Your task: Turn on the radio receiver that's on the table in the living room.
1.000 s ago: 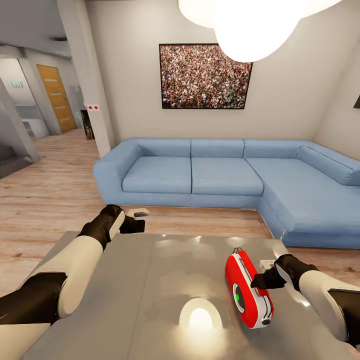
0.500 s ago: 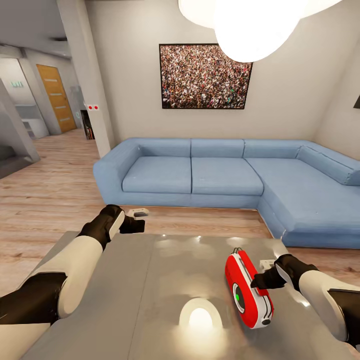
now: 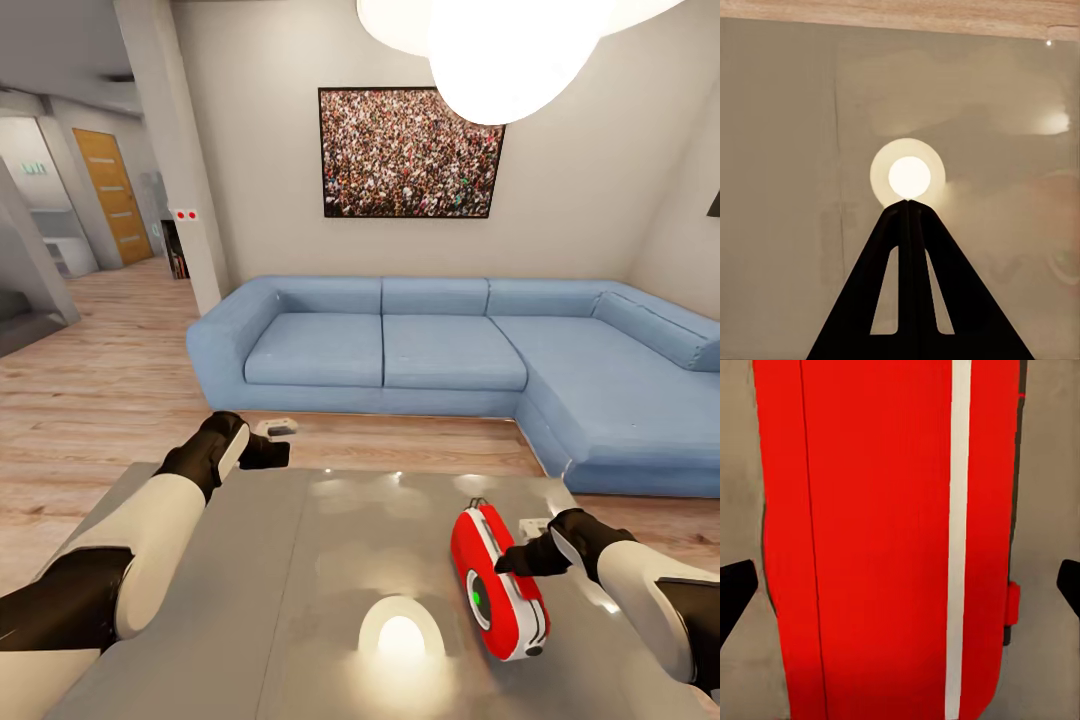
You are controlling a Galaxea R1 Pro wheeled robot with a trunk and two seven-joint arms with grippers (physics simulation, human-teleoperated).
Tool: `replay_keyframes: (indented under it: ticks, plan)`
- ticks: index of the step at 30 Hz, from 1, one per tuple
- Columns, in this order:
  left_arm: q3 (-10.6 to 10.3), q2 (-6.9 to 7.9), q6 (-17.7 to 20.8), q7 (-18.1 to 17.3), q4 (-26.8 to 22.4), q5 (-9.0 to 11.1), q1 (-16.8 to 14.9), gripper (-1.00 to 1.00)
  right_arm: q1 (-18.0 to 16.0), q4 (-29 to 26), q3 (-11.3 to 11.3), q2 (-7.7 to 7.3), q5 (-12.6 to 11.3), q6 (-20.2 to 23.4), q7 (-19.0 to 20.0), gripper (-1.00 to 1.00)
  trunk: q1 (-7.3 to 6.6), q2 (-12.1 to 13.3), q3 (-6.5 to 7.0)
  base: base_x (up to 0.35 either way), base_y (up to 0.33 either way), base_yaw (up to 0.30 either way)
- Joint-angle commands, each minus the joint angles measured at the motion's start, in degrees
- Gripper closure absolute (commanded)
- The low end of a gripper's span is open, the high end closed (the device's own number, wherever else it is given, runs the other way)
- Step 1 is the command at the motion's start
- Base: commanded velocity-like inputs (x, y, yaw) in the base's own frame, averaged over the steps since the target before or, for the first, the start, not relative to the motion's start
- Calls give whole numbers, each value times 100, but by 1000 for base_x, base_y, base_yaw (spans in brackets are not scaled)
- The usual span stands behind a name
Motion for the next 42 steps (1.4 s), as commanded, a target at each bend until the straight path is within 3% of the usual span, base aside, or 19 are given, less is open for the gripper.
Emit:
replay_keyframes:
  ticks: [1,25,42]
  plan:
    - [0,0,0,0,-1,0,1,100,0,0,0,0,0,-1,0,-100,0,0,0,0,0,0]
    - [6,7,0,-9,-4,0,6,100,0,0,0,-6,0,-6,0,-100,0,0,0,-6,0,0]
    - [6,8,0,-9,-3,0,6,100,0,0,0,-6,0,-9,0,-100,0,0,0,-297,0,0]
